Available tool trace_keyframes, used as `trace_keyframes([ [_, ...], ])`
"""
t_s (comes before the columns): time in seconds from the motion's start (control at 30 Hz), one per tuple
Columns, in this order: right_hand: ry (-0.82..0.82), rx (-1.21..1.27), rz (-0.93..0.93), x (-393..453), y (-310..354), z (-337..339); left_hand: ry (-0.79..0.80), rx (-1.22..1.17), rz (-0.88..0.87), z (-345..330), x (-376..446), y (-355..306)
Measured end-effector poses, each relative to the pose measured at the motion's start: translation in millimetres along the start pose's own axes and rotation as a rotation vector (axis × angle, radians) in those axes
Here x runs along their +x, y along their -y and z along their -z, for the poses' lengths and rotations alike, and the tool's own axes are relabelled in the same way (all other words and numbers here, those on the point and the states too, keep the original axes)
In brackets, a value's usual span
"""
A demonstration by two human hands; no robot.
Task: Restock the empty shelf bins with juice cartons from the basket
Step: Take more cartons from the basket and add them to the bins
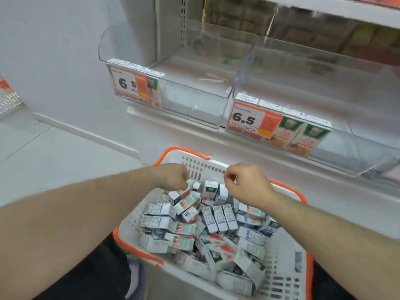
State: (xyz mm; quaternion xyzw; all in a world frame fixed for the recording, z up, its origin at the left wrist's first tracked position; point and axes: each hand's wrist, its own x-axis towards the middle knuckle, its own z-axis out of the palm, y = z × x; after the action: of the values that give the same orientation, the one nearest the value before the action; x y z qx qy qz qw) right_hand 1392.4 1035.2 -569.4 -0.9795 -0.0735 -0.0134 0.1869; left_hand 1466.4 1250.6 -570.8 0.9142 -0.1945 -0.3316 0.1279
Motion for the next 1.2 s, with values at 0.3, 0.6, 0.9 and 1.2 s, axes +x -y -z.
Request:
trace_keyframes([
  [0.3, 0.790, -0.007, -0.335, -57.3, -45.6, -74.5, 0.125, 0.475, 0.088, -71.6, 9.5, 18.1],
  [0.6, 1.020, -0.145, -0.366, -91.9, -43.6, -118.9, 0.070, 0.573, 0.069, -103.4, 26.0, 44.6],
  [0.9, 0.838, 0.282, -0.618, -65.4, -81.9, -61.4, -0.151, -0.210, 0.105, -68.8, 34.9, 22.6],
  [1.2, 0.590, 0.871, -0.575, -31.3, -69.6, 48.2, -0.035, -1.002, 0.014, -12.4, 7.7, -57.5],
])
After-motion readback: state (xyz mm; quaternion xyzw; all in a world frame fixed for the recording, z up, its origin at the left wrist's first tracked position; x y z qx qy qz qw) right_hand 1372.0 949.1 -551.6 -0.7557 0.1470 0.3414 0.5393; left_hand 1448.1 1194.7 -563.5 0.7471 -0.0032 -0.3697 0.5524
